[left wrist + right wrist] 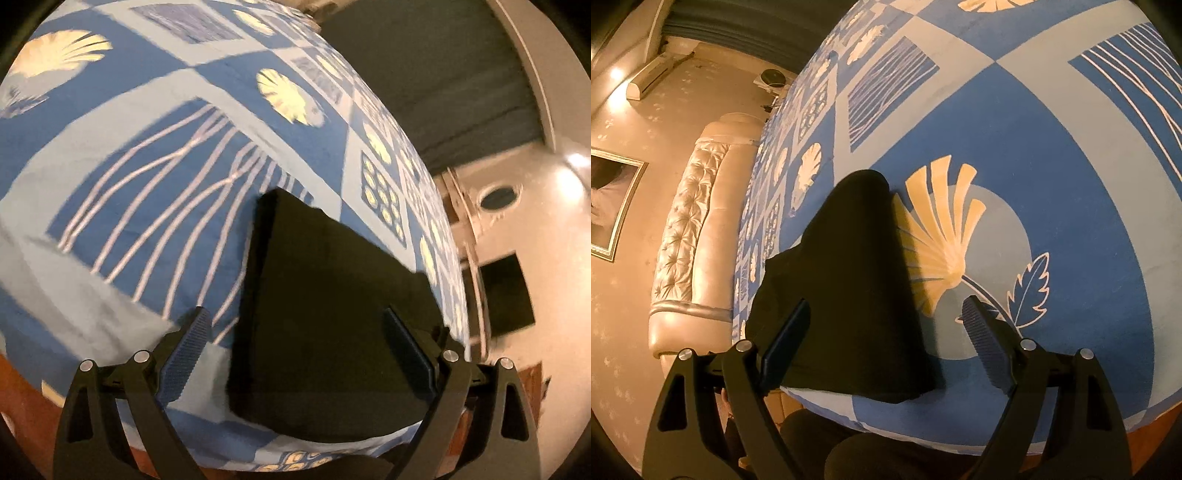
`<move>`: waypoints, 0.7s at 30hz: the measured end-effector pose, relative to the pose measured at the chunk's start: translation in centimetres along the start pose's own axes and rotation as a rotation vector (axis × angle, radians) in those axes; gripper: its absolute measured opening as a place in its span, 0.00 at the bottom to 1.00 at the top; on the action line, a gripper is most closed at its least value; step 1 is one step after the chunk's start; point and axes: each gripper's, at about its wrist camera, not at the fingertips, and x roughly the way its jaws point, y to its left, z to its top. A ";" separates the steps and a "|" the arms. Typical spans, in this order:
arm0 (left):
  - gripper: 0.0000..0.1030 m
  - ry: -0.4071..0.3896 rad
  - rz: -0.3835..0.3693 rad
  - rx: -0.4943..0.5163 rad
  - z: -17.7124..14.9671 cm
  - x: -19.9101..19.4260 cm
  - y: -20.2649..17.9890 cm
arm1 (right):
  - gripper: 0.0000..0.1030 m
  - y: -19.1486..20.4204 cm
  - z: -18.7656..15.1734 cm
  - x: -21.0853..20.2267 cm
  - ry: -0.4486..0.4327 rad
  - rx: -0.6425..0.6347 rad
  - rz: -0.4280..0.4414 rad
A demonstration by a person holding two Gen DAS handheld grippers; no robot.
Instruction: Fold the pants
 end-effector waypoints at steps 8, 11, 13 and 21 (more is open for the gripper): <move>0.89 0.055 -0.179 0.007 -1.5 1.4 0.0 | 0.82 0.3 -0.5 0.5 0.010 0.000 0.000; 0.72 0.017 -0.263 -0.119 -1.4 1.1 1.9 | 0.82 0.5 -0.6 0.7 0.014 -0.003 0.000; 0.37 0.035 -0.181 -0.146 -1.4 1.5 2.6 | 0.82 0.5 -0.6 0.7 0.014 -0.002 0.000; 0.14 0.014 -0.143 -0.138 -1.4 0.6 1.9 | 0.82 0.7 -0.5 0.6 0.004 0.005 -0.001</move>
